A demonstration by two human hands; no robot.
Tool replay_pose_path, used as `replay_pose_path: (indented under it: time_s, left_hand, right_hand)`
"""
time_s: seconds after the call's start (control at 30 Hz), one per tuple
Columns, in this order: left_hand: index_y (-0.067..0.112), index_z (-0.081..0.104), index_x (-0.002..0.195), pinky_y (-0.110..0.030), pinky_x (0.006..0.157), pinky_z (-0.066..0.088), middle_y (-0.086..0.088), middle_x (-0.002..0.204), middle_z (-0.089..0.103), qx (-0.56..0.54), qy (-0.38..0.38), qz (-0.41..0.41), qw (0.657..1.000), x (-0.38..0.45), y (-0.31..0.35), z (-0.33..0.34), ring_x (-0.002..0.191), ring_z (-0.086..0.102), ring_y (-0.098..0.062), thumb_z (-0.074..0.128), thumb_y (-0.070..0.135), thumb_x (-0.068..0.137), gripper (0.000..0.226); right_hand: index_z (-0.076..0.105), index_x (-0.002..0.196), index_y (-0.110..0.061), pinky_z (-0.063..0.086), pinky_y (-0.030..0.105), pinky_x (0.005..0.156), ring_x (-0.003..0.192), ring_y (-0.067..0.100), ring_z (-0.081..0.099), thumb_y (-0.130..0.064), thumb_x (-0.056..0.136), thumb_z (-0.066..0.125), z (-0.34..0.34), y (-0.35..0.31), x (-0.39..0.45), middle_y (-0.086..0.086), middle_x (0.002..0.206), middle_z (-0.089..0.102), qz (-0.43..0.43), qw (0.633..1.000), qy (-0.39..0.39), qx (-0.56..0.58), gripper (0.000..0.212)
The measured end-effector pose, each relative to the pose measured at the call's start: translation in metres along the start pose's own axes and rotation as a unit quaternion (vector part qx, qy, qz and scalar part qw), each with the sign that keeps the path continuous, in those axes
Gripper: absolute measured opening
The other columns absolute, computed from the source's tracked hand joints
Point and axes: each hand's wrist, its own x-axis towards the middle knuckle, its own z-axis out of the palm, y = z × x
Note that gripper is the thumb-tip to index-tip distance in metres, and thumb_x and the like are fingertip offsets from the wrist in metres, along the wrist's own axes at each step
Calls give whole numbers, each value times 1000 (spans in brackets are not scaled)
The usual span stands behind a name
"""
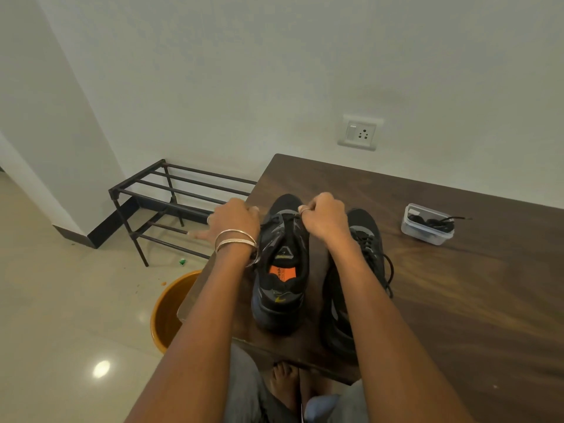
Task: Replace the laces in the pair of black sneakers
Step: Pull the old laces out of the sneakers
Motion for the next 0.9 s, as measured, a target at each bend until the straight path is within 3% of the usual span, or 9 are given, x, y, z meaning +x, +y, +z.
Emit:
replay_pose_path:
  time_s: [0.1,0.2,0.33,0.4,0.53,0.63,0.7,0.77,0.9]
  left_hand:
    - [18,69,89,-30,71,45,1,82,64,-52,-139,102,984,-10,12,-7,76,59,-15,61,44,89,27]
    - [16,62,98,-34,79,51,-4,95,63,-5,-265,131,955,-13,13,8,85,61,-20,64,54,83,42]
    - [14,63,105,-42,84,53,-11,102,63,-26,-267,138,954,-12,4,16,89,62,-25,66,47,83,40]
    - [12,64,106,-38,81,54,-9,98,65,-33,-264,142,954,-12,2,15,87,63,-24,67,38,84,33]
    - [9,64,104,-40,78,50,-13,100,64,25,-194,152,969,-17,1,18,92,62,-32,56,32,86,30]
    - [8,63,101,-42,79,47,-15,107,59,49,-154,147,976,-23,5,22,96,60,-38,48,33,89,32]
    - [8,64,100,-41,79,46,-14,107,59,47,-136,143,979,-26,6,25,96,59,-37,48,32,90,31]
    - [8,65,99,-39,75,44,-13,105,60,37,-123,138,982,-26,3,26,95,60,-37,48,32,89,31]
    - [14,70,104,-37,75,48,-10,101,66,16,-103,108,989,-27,-2,26,92,63,-32,54,37,89,32]
  right_hand:
    - [71,97,-9,54,43,88,96,26,65,-21,97,59,5,1,3,9,99,70,-62,998,28,18,17]
    - [72,108,-11,52,41,94,104,22,63,-16,96,60,13,-1,2,8,109,70,-109,994,8,13,18]
    - [73,107,-10,53,43,91,104,24,62,-8,93,57,27,-2,1,8,108,69,-150,985,-39,-82,21]
    - [74,100,-8,52,42,90,100,27,62,-4,90,56,31,-1,4,10,102,69,-154,979,-42,-123,21]
    - [71,93,-4,47,35,91,97,29,59,-6,91,57,39,-8,6,11,100,65,-162,970,-21,-180,14]
    - [45,67,-12,40,33,77,96,32,58,-3,93,52,46,-10,6,9,91,55,-169,960,11,-223,29]
    - [32,63,-16,36,34,73,99,35,57,-2,94,50,48,-11,7,7,86,46,-167,959,27,-228,39]
    - [39,68,-12,39,37,76,103,35,55,-2,97,47,49,-14,6,8,89,46,-162,956,33,-240,32]
    - [61,101,-3,48,42,88,110,34,53,-5,101,45,51,-19,5,14,108,57,-163,951,55,-258,16]
